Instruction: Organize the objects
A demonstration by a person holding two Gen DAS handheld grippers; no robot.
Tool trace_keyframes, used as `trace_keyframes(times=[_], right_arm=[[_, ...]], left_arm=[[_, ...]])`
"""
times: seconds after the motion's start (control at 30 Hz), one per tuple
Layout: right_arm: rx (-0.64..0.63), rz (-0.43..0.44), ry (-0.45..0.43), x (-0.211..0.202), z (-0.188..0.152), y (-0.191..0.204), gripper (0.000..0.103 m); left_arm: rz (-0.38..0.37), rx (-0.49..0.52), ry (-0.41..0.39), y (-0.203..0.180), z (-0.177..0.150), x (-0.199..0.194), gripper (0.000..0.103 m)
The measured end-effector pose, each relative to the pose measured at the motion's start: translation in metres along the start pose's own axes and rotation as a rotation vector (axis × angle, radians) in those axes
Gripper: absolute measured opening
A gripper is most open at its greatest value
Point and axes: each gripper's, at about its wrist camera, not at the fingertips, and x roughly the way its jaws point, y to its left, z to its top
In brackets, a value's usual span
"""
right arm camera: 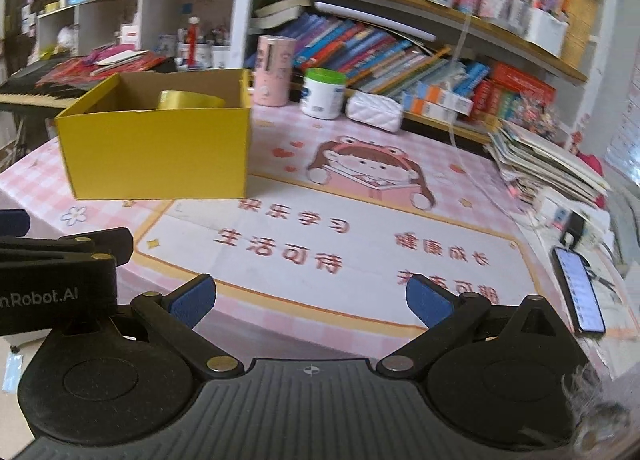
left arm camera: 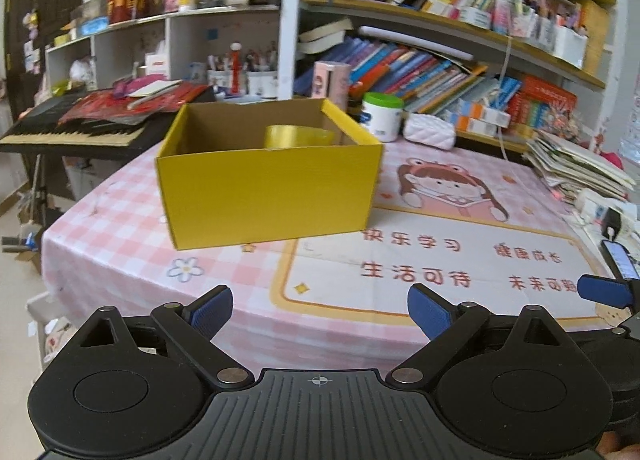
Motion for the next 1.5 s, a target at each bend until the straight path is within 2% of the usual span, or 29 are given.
trace_keyframes(times=[0.43,0.7,1.0,1.5], right_arm=[[0.068,-0.059,0.011,-0.001,0.000,-0.032,0.103],[0.109,-0.058,0.014,-0.002,0.002,-0.042,0.103],[0.112,-0.063,0.025,-0.002,-0.002,-0.048,0.103],[0.119,-0.063,0.029,-0.004,-0.004,-0.051,0.103]], left_arm=[[-0.030,0.006,0.000,-0.027,0.008,0.006,0.097],[-0.016,-0.007,0.003,-0.034,0.012,0.007,0.100],[-0.039,0.006,0.022,-0.044,0.010,0.007,0.101],[-0.024,0.012,0.028,-0.052,0.010,0.007,0.103]])
